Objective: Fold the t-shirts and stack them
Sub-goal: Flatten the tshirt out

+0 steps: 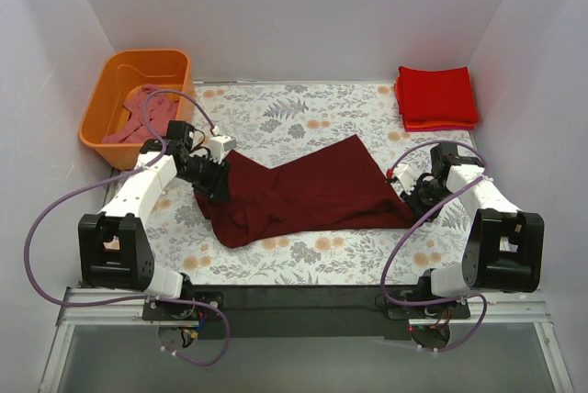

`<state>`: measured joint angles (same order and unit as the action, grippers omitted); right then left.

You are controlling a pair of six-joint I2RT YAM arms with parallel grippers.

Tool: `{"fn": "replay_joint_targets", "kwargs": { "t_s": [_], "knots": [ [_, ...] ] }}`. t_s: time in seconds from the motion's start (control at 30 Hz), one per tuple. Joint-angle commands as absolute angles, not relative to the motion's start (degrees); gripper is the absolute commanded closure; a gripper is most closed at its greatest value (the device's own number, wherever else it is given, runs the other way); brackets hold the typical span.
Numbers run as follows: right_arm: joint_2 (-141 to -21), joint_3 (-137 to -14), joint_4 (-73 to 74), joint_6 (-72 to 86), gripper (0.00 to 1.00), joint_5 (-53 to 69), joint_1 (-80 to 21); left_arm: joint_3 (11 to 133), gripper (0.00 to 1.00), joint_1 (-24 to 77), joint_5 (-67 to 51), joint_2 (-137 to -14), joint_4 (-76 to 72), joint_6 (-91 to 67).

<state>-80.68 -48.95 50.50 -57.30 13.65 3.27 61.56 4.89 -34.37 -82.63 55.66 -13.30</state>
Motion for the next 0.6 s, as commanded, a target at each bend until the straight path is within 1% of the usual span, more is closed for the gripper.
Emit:
{"fn": "replay_joint_targets", "kwargs": {
  "t_s": [0.0,0.2,0.23,0.4,0.57],
  "knots": [
    [-80.25,-49.04,51.42,-59.06,0.99,14.5,3.52,62.14,0.71,5.1,-38.85,-80.07,58.54,-14.59],
    [-81.03,-50.01,51.42,-58.1,0.99,14.85,3.52,57.57,0.69,7.11,-34.29,-80.94,55.55,-17.92],
    [-81.3,-50.27,51.42,-58.01,0.99,14.94,3.52,57.05,0.68,8.77,-30.62,-81.47,53.89,-18.71],
    [-82.0,-51.68,51.68,-57.48,0.99,15.29,3.52,54.93,0.61,10.19,-24.7,-84.63,48.52,-21.8],
    [-81.91,-52.21,52.03,-57.39,0.99,15.47,3.52,55.11,0.63,10.2,-19.96,-86.31,43.86,-24.96]
  ]
}}
